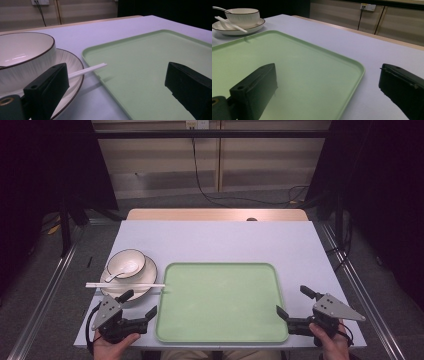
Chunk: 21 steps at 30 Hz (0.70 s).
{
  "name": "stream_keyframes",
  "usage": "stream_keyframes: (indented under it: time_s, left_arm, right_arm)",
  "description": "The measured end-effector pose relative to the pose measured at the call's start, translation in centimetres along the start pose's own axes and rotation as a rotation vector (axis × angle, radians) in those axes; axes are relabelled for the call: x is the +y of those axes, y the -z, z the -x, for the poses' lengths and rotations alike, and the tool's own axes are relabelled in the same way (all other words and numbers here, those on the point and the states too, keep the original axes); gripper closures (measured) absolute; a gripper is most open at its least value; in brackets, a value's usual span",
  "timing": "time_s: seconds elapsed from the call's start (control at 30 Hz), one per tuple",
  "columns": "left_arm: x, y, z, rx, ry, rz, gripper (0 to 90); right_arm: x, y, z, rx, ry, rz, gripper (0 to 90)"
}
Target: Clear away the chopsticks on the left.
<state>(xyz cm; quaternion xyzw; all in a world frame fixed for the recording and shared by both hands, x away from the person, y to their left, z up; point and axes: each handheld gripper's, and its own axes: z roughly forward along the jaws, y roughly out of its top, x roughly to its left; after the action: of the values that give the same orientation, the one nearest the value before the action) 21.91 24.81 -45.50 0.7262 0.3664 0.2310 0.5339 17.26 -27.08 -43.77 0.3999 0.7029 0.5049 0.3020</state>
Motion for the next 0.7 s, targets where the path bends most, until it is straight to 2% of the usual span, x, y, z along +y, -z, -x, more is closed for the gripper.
stream_keyframes:
  time_s: [0.03,0.07,0.17,0.3,0.5,0.6,0.7]
  left_arm:
    - [0.0,0.0,0.0,0.000,0.000,0.000,5.2]
    - [0.0,-0.1,-0.1,0.017,0.004,-0.022,5.9]
    - [0.0,-0.1,-0.2,0.009,0.020,-0.022,6.0]
    - [0.1,-0.2,-0.2,0.000,0.011,-0.014,6.2]
    - [0.1,0.3,-0.3,0.024,0.009,-0.017,6.8]
    - [0.1,0.6,-0.3,0.028,0.006,-0.017,7.4]
    - [0.1,0.9,-0.4,0.016,-0.001,-0.017,11.0]
  right_arm:
    - [0.0,0.0,0.0,0.001,0.000,0.004,1.6]
    - [0.0,0.0,0.0,0.002,-0.002,0.001,1.6]
    - [-0.1,-0.1,0.1,0.000,-0.002,0.000,1.6]
    - [-0.2,-0.1,0.1,0.002,-0.005,0.000,1.7]
    - [-0.3,-0.3,0.3,0.025,0.007,-0.010,1.6]
    - [-0.2,-0.3,0.2,0.035,0.012,0.004,1.6]
    - [-0.1,-0.4,0.1,0.036,0.020,0.007,1.6]
